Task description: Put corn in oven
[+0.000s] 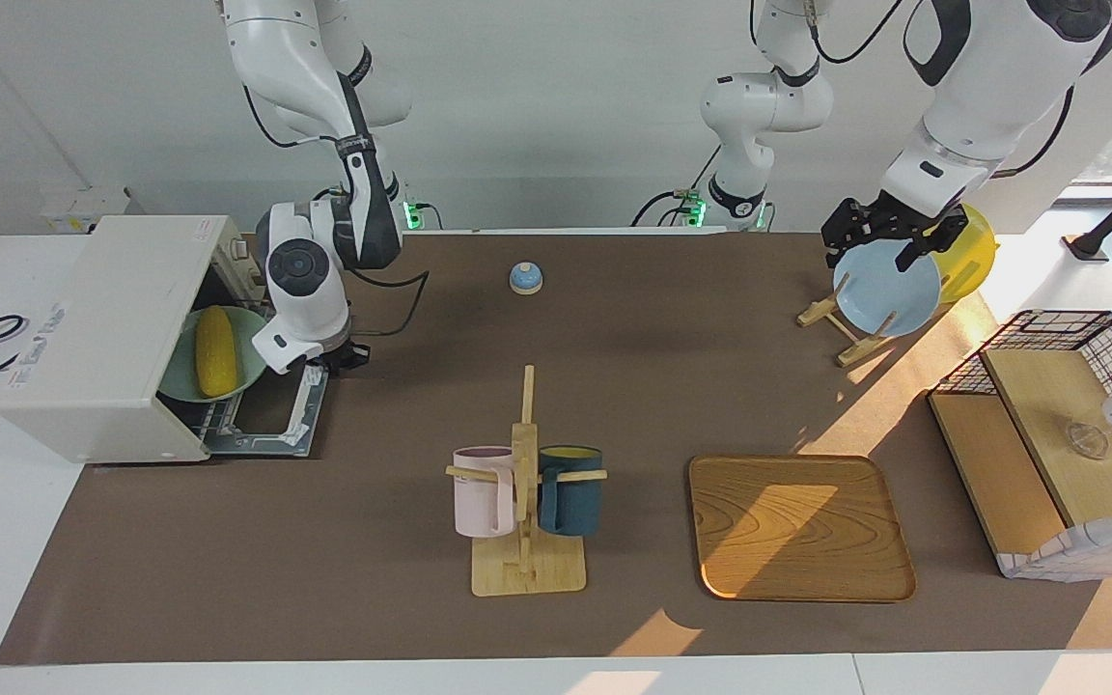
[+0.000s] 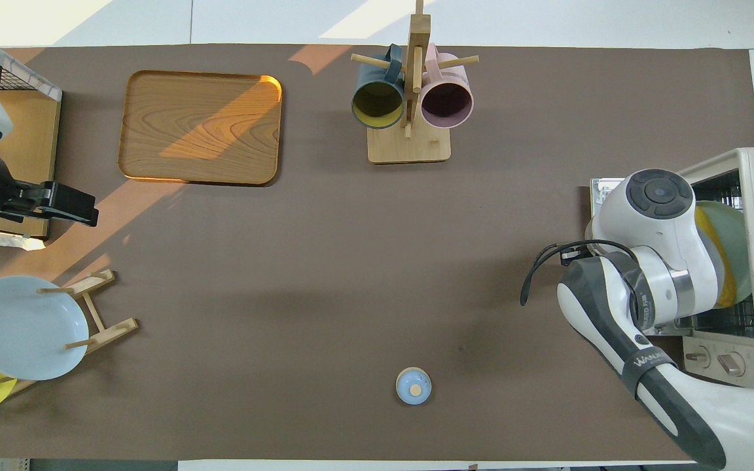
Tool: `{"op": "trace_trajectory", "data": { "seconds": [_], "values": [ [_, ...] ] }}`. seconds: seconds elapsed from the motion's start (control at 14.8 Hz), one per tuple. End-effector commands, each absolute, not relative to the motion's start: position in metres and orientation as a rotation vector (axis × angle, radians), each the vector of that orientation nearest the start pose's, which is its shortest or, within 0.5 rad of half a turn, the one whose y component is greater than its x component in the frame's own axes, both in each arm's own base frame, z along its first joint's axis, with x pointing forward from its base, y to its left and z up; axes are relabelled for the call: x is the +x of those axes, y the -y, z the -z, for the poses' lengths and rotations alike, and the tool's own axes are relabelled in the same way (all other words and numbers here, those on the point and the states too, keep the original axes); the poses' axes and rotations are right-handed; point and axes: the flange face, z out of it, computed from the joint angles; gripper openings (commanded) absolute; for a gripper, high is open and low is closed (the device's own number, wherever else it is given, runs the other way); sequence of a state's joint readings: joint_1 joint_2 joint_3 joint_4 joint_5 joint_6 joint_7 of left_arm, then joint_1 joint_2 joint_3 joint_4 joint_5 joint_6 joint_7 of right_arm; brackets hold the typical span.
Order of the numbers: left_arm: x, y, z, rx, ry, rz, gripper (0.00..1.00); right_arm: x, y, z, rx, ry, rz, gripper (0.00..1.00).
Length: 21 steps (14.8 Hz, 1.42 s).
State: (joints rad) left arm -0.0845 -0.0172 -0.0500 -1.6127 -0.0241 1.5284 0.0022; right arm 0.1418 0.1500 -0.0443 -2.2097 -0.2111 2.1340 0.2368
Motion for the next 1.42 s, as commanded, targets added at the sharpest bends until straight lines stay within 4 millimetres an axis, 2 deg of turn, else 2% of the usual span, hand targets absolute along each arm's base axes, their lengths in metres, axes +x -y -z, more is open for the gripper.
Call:
{"op": "trace_trajectory", "data": {
  "seconds": [0.0, 0.2, 0.34, 0.54, 0.88, 1.01, 1.08, 1.15, 1.28, 1.35],
  "values": [
    [0.535, 0.071, -0.615, -3.132, -0.212, -0.094, 1.0, 0.526, -0.032, -0.308, -3.392, 0.053, -0.274, 0.0],
    [0.535, 0.071, -0.615, -3.132, -0.209, -0.094, 1.0, 0.547, -0.026, -0.351, -3.407, 0.123, -0.339, 0.0],
    [0.535, 0.072, -0.615, -3.132, -0.214, -0.094, 1.0, 0.557, 0.002, -0.392, -3.392, 0.175, -0.392, 0.0],
    [0.535, 0.071, -0.615, -3.132, -0.209, -0.094, 1.0, 0.546, 0.042, -0.431, -3.357, 0.25, -0.422, 0.0],
    [0.535, 0.072, -0.615, -3.132, -0.212, -0.094, 1.0, 0.527, 0.09, -0.467, -3.331, 0.296, -0.404, 0.0],
    [0.535, 0.072, -0.616, -3.132, -0.214, -0.092, 1.0, 0.52, 0.096, -0.48, -3.32, 0.316, -0.414, 0.0],
    [0.535, 0.072, -0.615, -3.132, -0.214, -0.094, 1.0, 0.516, 0.093, -0.495, -3.304, 0.291, -0.398, 0.02],
    [0.535, 0.072, -0.615, -3.132, -0.212, -0.094, 1.0, 0.514, 0.09, -0.508, -3.253, 0.237, -0.385, 0.08],
    [0.535, 0.071, -0.615, -3.132, -0.212, -0.094, 1.0, 0.517, 0.078, -0.554, -3.18, 0.164, -0.333, 0.3],
    [0.535, 0.072, -0.615, -3.132, -0.214, -0.094, 1.0, 0.519, 0.07, -0.575, -3.186, 0.155, -0.3, 0.36]
  ]
}}
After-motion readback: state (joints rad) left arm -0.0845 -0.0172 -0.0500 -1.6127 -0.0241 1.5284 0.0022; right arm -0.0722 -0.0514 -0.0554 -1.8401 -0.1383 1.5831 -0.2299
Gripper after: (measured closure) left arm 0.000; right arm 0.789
